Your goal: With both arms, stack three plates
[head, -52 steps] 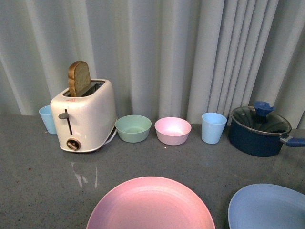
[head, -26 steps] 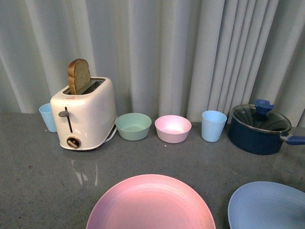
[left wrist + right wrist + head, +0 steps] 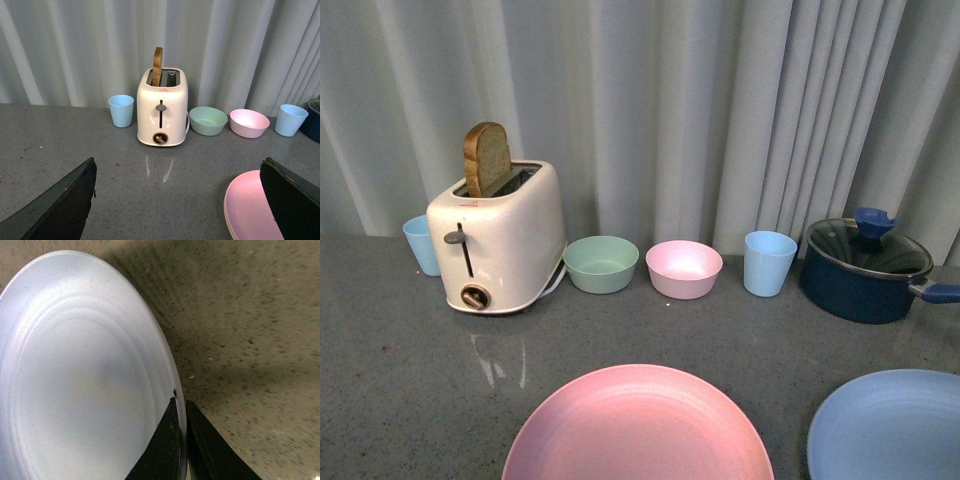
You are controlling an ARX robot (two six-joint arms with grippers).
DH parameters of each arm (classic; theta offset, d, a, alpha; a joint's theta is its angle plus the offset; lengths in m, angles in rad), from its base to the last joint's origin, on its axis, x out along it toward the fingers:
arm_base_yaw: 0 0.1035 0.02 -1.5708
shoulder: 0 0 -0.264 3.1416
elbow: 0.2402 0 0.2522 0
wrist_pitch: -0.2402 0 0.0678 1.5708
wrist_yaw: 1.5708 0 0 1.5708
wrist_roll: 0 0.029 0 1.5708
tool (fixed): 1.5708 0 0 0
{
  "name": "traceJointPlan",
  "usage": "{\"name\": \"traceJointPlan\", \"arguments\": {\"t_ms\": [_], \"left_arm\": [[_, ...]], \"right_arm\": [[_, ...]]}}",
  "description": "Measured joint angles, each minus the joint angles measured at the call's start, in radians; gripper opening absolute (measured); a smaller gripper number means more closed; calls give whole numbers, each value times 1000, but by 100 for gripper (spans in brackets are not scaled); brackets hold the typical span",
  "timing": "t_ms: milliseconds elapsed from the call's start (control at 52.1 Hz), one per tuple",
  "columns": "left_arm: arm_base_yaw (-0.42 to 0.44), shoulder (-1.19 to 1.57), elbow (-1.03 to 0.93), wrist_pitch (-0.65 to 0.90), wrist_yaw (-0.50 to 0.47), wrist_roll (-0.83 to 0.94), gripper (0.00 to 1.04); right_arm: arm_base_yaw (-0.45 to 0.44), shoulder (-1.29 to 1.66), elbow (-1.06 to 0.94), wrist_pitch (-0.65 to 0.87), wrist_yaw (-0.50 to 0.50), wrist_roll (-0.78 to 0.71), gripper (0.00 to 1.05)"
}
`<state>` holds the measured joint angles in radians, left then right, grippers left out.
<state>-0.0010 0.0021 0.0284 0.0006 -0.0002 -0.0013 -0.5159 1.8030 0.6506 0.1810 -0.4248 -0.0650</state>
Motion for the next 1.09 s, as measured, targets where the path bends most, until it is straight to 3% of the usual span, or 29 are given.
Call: {"name": "traceJointPlan", "arguments": {"t_ms": [173,326,537,691,825,1094], "left_arm": [[0,0,0,0,0,0,98],[0,0,0,0,0,0,98],[0,0,0,0,0,0,98],[0,0,0,0,0,0,98],[0,0,0,0,0,0,98],[0,0,0,0,0,0,98]], "right_arm": [[-75,-194,-32,-76,-121,-37,3],[-44,-326,-53,-60,-198,-17,3],[156,-317,-99,82,-157,100,3],[400,-199,-119,258,-136,214,3],[555,-78,-91,302,-95,271,3],[617,34,-27,320,-77,281,3]]}}
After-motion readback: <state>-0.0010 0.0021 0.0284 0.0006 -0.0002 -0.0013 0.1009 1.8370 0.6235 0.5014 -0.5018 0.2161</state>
